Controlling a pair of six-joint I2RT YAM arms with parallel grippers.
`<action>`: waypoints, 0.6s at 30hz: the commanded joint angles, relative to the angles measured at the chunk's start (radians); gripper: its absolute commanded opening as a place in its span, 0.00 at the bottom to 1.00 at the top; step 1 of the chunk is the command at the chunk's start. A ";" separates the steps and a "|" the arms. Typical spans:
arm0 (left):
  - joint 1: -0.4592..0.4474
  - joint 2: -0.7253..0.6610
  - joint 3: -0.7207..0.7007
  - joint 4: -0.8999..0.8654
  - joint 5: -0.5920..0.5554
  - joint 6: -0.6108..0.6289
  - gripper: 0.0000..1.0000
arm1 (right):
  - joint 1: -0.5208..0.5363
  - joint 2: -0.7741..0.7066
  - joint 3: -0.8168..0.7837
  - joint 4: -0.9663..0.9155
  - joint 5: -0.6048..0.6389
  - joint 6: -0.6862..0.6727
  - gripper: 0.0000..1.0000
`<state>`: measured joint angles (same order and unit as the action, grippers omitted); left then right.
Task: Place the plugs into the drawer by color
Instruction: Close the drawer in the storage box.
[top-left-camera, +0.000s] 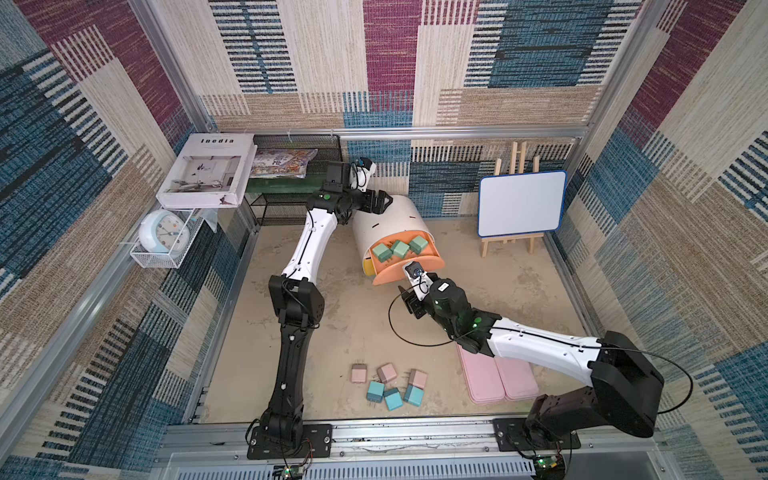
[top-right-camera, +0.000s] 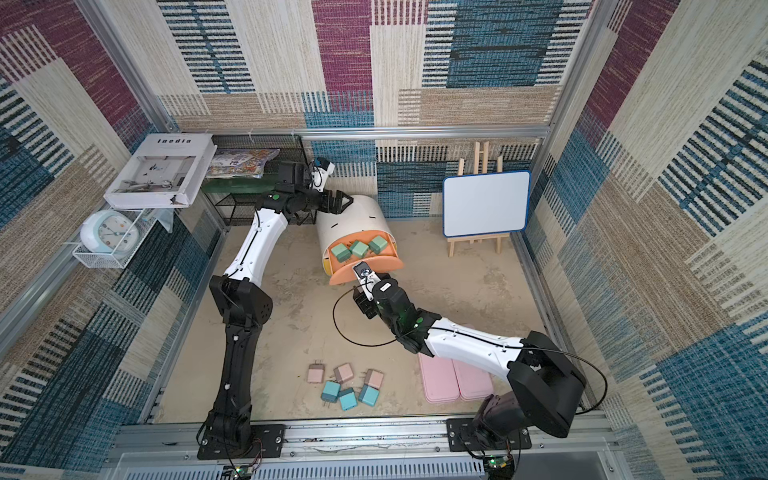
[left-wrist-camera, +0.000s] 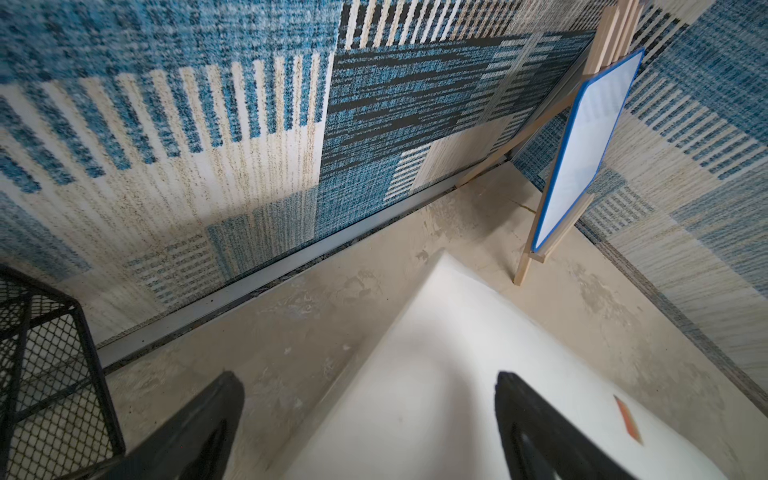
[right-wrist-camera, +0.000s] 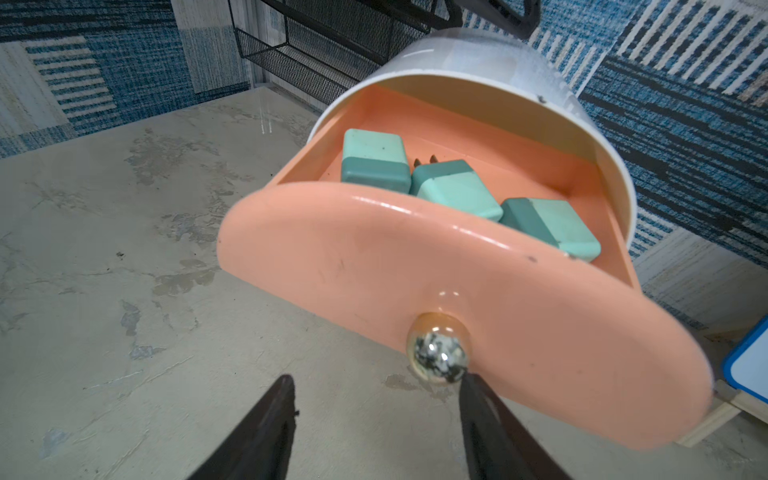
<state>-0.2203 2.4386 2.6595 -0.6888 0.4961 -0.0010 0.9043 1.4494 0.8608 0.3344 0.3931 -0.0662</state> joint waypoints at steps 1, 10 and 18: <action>0.001 0.004 -0.005 0.005 0.024 -0.013 0.97 | -0.002 0.023 0.029 0.038 0.027 -0.012 0.66; 0.001 0.002 -0.023 0.007 0.037 -0.023 0.95 | -0.039 0.104 0.119 0.054 0.022 -0.024 0.66; 0.001 -0.004 -0.028 0.005 0.038 -0.025 0.94 | -0.089 0.205 0.240 0.077 -0.030 -0.040 0.66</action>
<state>-0.2199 2.4386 2.6358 -0.6819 0.5224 -0.0265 0.8253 1.6318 1.0721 0.3698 0.3897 -0.0967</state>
